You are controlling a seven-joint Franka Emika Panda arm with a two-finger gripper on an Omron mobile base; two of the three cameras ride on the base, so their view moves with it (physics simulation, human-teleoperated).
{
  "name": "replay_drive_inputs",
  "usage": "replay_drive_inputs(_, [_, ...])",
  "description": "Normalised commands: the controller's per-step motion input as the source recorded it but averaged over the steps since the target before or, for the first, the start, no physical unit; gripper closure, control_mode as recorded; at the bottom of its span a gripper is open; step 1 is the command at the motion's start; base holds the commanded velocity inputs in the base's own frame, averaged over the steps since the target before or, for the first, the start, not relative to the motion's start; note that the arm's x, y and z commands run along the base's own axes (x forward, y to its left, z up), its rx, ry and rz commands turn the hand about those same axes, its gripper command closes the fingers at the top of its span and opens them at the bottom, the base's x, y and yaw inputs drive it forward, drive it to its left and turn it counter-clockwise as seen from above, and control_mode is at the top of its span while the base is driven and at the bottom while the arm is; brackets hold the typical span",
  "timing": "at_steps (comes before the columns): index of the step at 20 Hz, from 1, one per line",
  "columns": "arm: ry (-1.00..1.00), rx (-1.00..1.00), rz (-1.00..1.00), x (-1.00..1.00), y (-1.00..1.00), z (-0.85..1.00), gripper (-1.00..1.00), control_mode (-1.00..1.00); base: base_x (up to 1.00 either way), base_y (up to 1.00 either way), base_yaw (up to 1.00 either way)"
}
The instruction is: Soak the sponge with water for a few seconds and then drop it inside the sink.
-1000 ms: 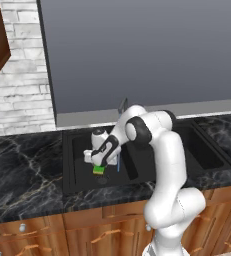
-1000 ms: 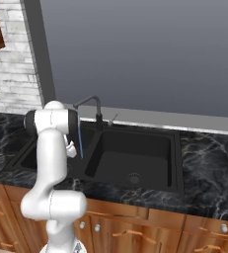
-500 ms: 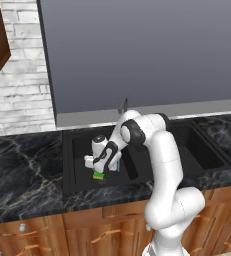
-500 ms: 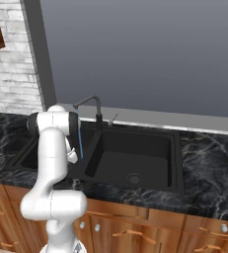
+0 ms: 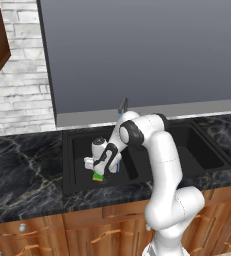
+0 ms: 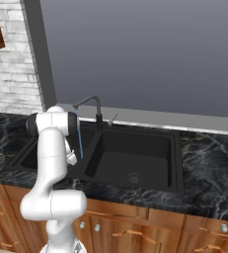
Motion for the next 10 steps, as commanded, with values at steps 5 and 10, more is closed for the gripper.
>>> replay_drive_inputs(5, [0.00, 0.00, 0.00, 0.00, 0.00, 0.00, -1.00, -1.00, 0.00, 0.00, 0.00])
replay_drive_inputs(10, [0.00, 0.00, 0.00, 0.00, 0.00, 0.03, -1.00, -1.00, 0.00, 0.00, 0.00])
